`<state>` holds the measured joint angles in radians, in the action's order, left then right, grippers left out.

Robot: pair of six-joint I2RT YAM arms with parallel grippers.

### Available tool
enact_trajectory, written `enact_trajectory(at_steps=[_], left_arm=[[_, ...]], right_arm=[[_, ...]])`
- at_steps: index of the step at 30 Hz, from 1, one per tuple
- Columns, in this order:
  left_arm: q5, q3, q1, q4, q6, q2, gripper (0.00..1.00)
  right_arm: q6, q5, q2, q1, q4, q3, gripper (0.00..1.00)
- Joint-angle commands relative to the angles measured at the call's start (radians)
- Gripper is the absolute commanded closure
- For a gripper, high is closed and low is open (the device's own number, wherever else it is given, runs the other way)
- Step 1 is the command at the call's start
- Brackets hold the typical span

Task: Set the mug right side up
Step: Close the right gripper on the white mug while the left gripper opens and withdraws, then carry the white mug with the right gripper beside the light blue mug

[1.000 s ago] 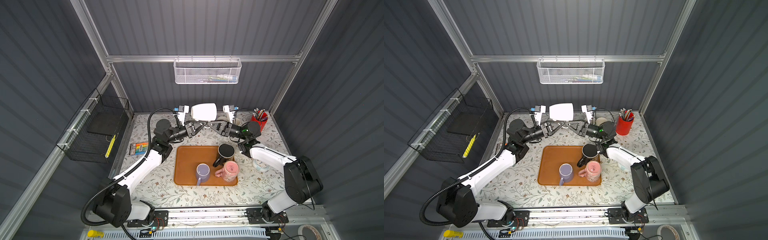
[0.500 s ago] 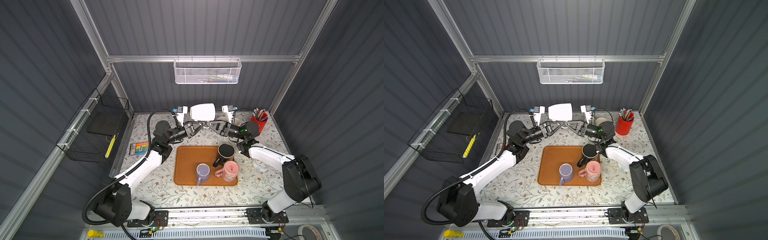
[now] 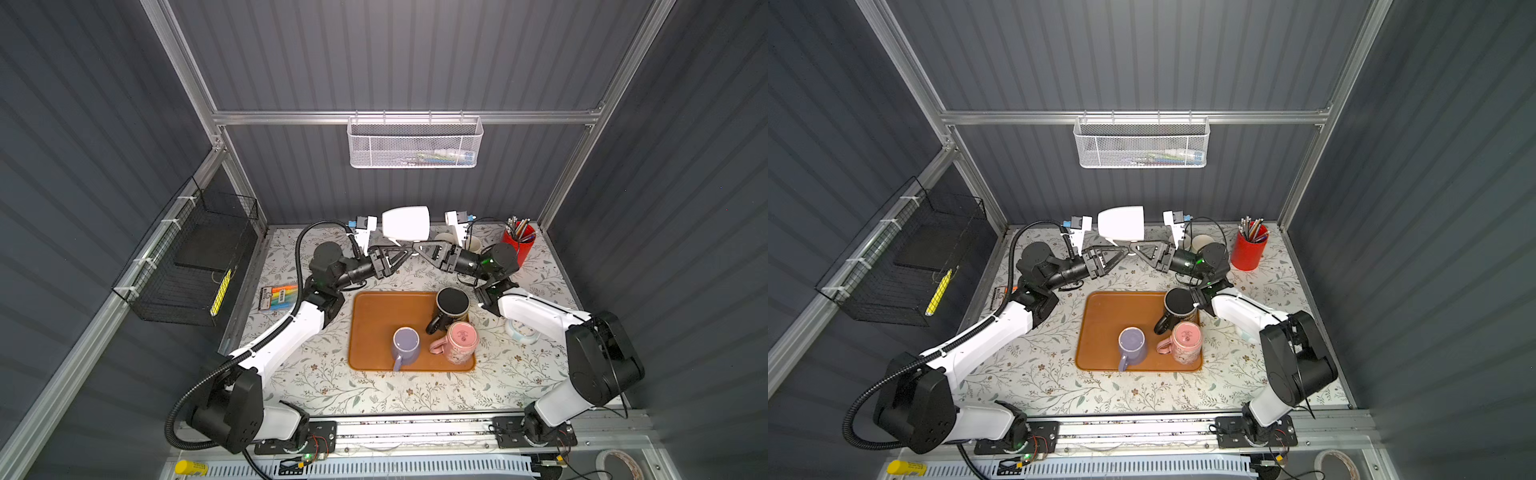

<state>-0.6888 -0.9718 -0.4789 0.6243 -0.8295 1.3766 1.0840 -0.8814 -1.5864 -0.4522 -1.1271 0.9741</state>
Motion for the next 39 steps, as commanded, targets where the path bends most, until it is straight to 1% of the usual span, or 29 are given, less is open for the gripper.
enact_trajectory(at_steps=[1, 5, 9, 11, 16, 18, 20, 24, 28, 34, 39], left_arm=[[0.007, 0.004, 0.011, -0.019, 0.030, -0.032, 0.36], [0.019, 0.012, 0.016, -0.055, 0.062, -0.058, 0.21], [0.059, 0.029, 0.022, -0.132, 0.131, -0.117, 0.07], [0.080, 0.032, 0.023, -0.187, 0.173, -0.148, 0.01], [0.134, 0.021, 0.023, -0.359, 0.290, -0.219, 0.00], [0.189, 0.008, 0.023, -0.465, 0.353, -0.245, 0.00], [0.273, 0.005, 0.023, -0.557, 0.397, -0.277, 0.00], [0.399, 0.020, 0.023, -0.659, 0.431, -0.339, 0.00], [0.483, -0.005, 0.023, -0.800, 0.468, -0.369, 0.00], [0.686, -0.079, 0.024, -1.035, 0.489, -0.354, 0.00], [0.784, -0.081, 0.023, -1.125, 0.466, -0.340, 0.00]], right_arm=[[-0.031, 0.030, 0.048, 0.000, -0.053, 0.001, 1.00], [-0.074, 0.044, 0.068, 0.002, 0.018, -0.002, 1.00], [-0.180, 0.087, 0.112, 0.002, 0.196, 0.004, 1.00], [-0.239, 0.118, 0.137, 0.002, 0.295, 0.009, 1.00], [-0.348, 0.187, 0.164, 0.002, 0.519, 0.050, 1.00], [-0.382, 0.217, 0.166, 0.002, 0.610, 0.079, 1.00], [-0.415, 0.248, 0.162, 0.000, 0.699, 0.111, 1.00], [-0.476, 0.314, 0.142, 0.000, 0.878, 0.189, 1.00], [-0.531, 0.389, 0.096, 0.000, 1.067, 0.301, 1.00], [-0.603, 0.528, -0.018, -0.008, 1.359, 0.509, 1.00], [-0.644, 0.668, -0.092, -0.030, 1.497, 0.636, 1.00]])
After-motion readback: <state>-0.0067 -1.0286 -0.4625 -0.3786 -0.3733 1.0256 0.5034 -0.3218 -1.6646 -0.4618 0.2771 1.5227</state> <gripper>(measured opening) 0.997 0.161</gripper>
